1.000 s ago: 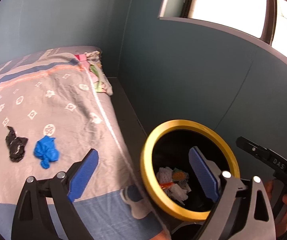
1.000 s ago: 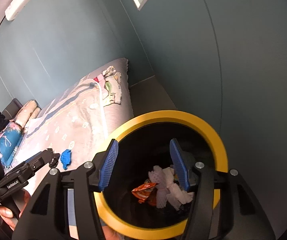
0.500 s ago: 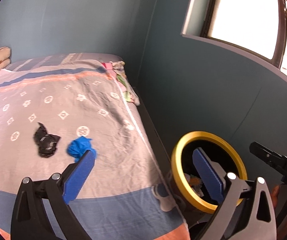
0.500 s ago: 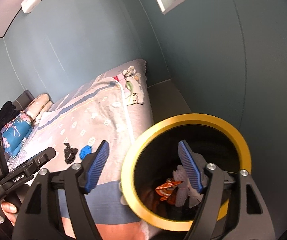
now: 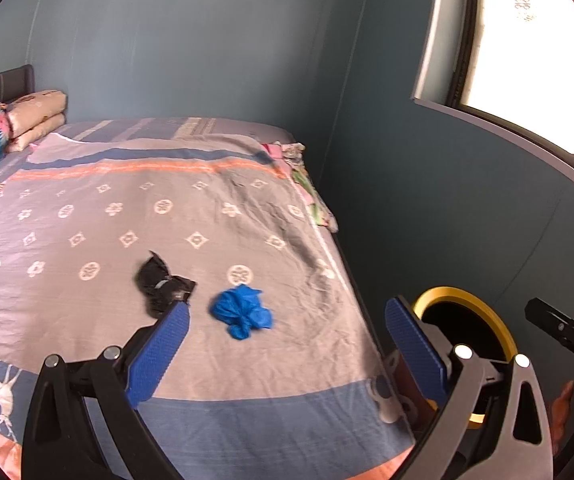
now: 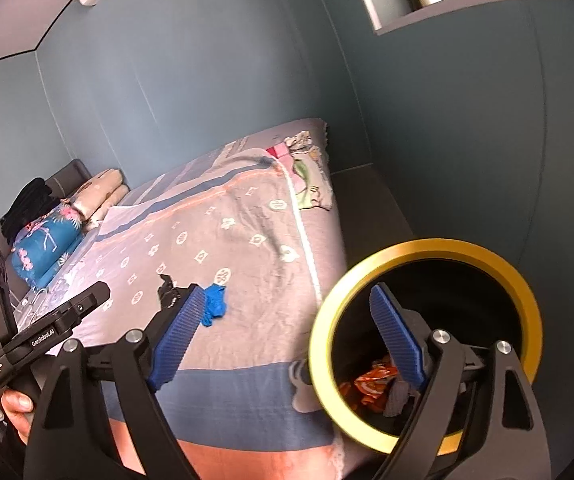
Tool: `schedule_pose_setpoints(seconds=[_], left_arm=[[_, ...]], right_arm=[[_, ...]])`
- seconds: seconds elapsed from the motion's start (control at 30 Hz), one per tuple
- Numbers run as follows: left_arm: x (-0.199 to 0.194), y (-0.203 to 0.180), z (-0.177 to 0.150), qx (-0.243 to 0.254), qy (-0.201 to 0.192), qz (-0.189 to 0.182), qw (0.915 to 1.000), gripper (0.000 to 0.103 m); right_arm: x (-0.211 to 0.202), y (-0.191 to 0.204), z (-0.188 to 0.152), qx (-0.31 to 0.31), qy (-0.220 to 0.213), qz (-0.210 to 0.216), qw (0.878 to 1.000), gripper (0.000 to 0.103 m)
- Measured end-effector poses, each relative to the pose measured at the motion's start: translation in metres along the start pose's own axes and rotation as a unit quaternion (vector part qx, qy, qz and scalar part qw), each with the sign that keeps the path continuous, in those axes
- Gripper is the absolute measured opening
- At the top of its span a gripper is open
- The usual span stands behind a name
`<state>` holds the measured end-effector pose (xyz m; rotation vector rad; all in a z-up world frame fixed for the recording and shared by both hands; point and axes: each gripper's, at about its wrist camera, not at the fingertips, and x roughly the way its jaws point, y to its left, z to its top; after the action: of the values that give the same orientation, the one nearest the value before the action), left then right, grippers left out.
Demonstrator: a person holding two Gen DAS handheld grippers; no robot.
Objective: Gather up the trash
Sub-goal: 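Move both open tools back over the bed toward the black bag and blue glove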
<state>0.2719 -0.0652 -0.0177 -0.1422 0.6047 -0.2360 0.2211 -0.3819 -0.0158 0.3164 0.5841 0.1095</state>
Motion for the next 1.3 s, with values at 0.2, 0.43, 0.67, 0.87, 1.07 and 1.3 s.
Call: schedule_pose_setpoints(seconds=[0.2,0.43,0.67,0.87,1.07,1.3], left_arm=[[-0.002,0.028,0.004,-0.015,-0.005,0.027,0.9995,0.095],[0.010,0.059,0.004,-0.030,0.003,0.057,0.9979,0.095],[0.032,0.088,0.000,-0.048,0.021,0.082,0.9953,0.095],[0.056,0.111,-0.003,-0.062,0.037,0.098,0.9926,0.095],[0.084,0.129,-0.007,-0.073,0.056,0.112,0.9895,0.095],[0.118,0.150,-0.010,-0.086,0.077,0.119,0.9862,0.095]], right_arm=[[0.013,0.027,0.000,-0.014,0.010,0.024,1.000,0.081],[0.031,0.053,0.001,-0.032,0.021,0.042,0.998,0.081],[0.058,0.077,-0.002,-0.044,0.034,0.060,0.997,0.081],[0.086,0.094,-0.006,-0.054,0.051,0.068,0.995,0.081],[0.123,0.107,-0.014,-0.062,0.070,0.076,0.993,0.081],[0.166,0.117,-0.027,-0.069,0.092,0.078,0.990,0.081]])
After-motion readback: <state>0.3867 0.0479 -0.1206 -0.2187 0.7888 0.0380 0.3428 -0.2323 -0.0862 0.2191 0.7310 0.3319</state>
